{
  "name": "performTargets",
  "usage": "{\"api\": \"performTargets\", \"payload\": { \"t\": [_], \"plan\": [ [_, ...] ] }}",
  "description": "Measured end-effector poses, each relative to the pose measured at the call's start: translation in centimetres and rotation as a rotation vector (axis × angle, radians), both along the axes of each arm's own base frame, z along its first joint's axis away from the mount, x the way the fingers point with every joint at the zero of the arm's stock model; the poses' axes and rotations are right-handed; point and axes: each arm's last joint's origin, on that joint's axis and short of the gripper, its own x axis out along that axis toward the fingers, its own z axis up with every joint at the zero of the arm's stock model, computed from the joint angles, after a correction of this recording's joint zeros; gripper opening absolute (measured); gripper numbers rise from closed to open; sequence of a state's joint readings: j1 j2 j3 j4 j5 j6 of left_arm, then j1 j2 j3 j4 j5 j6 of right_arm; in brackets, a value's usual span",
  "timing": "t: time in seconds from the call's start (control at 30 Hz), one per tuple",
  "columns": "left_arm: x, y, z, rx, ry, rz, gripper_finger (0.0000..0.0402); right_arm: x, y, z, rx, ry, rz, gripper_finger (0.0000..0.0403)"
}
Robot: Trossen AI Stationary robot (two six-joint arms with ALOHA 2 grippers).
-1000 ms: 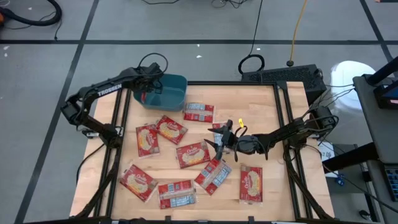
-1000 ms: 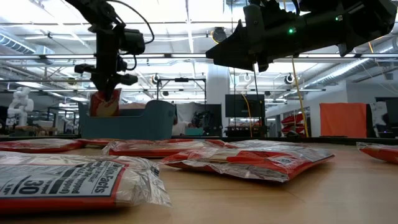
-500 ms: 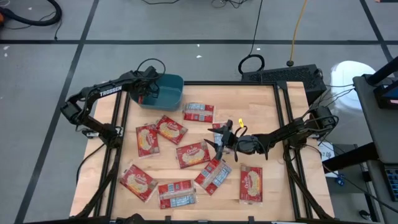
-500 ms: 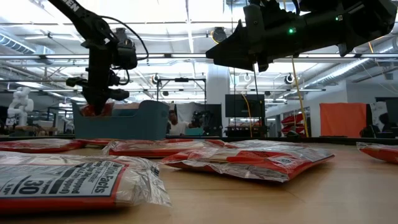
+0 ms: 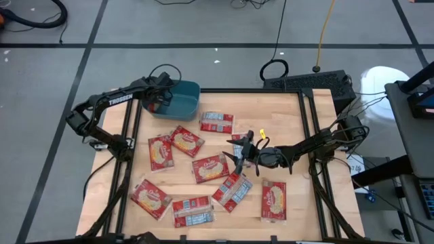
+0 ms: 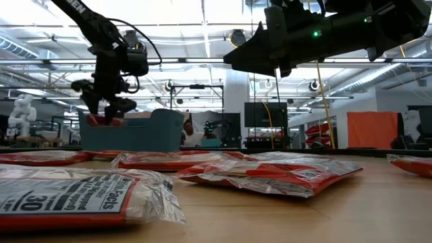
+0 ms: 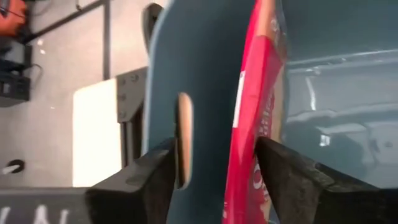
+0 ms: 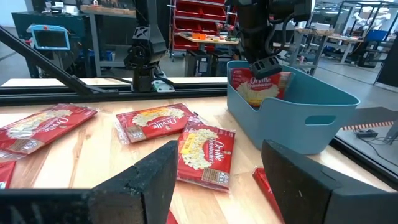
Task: Sort popcorn bags into baskets
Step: Put the red popcorn bag into the blue bin
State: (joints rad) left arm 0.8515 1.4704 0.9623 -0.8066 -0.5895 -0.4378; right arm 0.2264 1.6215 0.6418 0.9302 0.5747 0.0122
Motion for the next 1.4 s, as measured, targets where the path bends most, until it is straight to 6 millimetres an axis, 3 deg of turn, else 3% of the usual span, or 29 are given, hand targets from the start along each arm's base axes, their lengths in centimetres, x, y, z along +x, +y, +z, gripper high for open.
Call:
{"api": "performTargets", "payload": {
  "t": [0.17,0.47,0.73,0.9,1.07,1.23,1.4],
  "plan": [
    [-0.3,0.3,0.3,0.031,0.033,0.019,0.0238,0.0,0.0,0.0,0.001,0.000,0.000,0.0224],
    [0.3,0.0,0.6,0.025,0.039,-0.029,0.0203,0.0,0.0,0.0,0.003,-0.005,0.000,0.0224],
    [1.1,-1.2,4.7,0.129,-0.027,-0.144,0.0176,0.0,0.0,0.1,0.011,-0.010,-0.001,0.0224],
    [2.0,-3.9,6.2,0.134,-0.123,-0.335,0.0167,0.0,-0.1,-0.2,0.029,0.009,-0.007,0.0224],
    [4.3,-8.3,7.3,0.158,-0.288,-0.643,0.0159,0.0,-0.7,-0.6,0.038,0.042,-0.064,0.0224],
    [6.8,-13.3,7.1,0.287,-0.415,-0.957,0.0157,1.0,-1.6,-0.7,0.000,0.211,-0.143,0.0224],
    [8.5,-17.8,5.6,0.422,-0.519,-1.222,0.0159,2.2,-2.9,0.2,0.020,0.431,-0.188,0.0224]
  ]
}}
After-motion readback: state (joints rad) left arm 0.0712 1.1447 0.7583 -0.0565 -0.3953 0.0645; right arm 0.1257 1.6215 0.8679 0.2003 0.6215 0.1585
